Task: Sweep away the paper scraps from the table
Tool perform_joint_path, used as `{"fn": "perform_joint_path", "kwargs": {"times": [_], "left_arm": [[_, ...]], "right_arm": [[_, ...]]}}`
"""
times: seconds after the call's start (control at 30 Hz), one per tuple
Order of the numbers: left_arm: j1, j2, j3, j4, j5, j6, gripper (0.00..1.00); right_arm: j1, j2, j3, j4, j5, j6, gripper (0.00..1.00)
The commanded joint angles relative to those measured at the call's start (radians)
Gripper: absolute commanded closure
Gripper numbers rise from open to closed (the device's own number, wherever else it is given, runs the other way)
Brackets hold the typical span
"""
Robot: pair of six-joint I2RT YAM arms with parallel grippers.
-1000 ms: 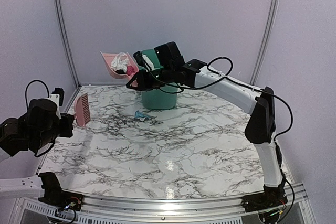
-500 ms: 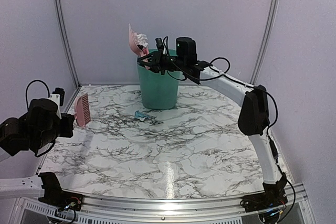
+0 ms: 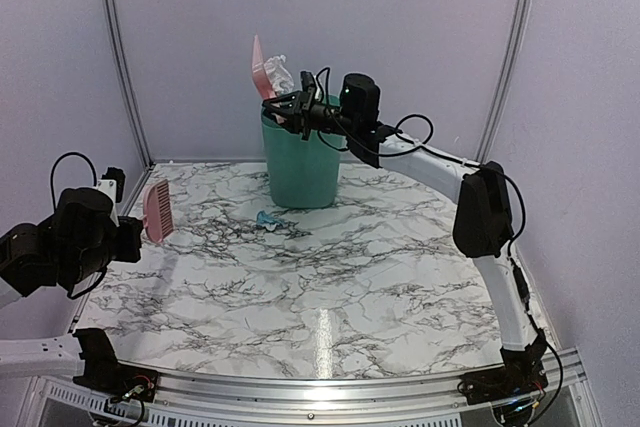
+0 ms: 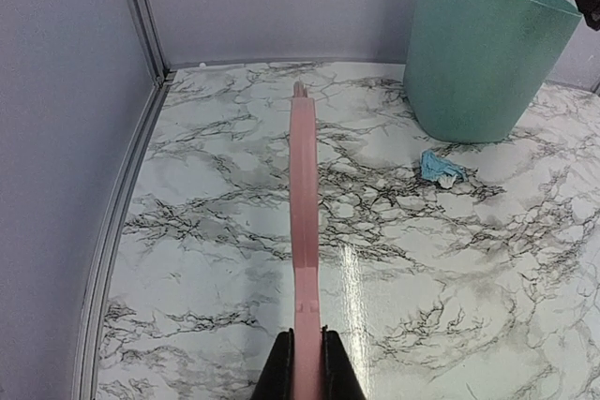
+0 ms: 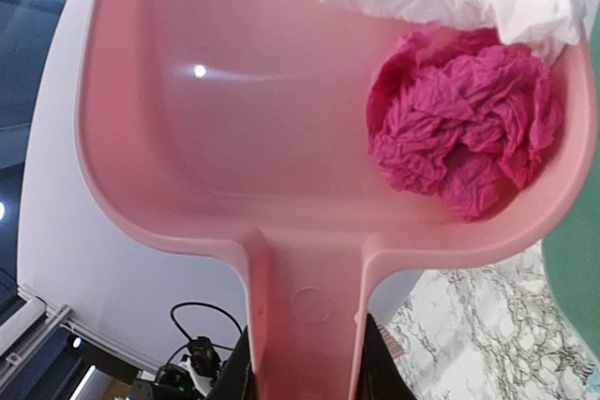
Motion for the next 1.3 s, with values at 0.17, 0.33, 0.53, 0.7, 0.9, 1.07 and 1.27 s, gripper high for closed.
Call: {"fn": "perform_joint_path", "kwargs": {"times": [0.17, 0.33, 0.53, 0.7, 0.9, 1.07, 1.27], "left_arm": [[0.002, -0.010, -0.003, 0.026, -0.016, -0.005, 1.00], [0.002, -0.020, -0.005, 0.026, -0.019, -0.006, 1.00], [0.001, -0.008, -0.003, 0.025, -0.021, -0.005, 1.00], [0.002, 0.006, -0.004, 0.024, -0.027, -0.006, 1.00], [0.003, 0.030, -0.002, 0.024, -0.024, -0.007, 1.00], [0.004, 0.051, 0.001, 0.024, -0.020, -0.005, 1.00], [0.013, 0.058, 0.015, 0.023, -0.011, 0.002, 1.00]], "right_arm": [[-0.002, -0.009, -0.027, 0.233, -0.018, 0.183, 1.00], [-0.001, -0.013, -0.018, 0.246, -0.020, 0.187, 1.00], [-0.001, -0.001, 0.032, 0.207, -0.066, 0.137, 1.00], [-0.001, 0.011, 0.096, 0.169, -0.102, 0.074, 1.00], [0.014, -0.009, 0.108, 0.217, -0.171, 0.060, 1.00], [0.040, -0.066, 0.111, 0.136, -0.230, -0.062, 1.00], [0.075, -0.182, 0.061, -0.081, -0.256, -0.327, 1.00]]}}
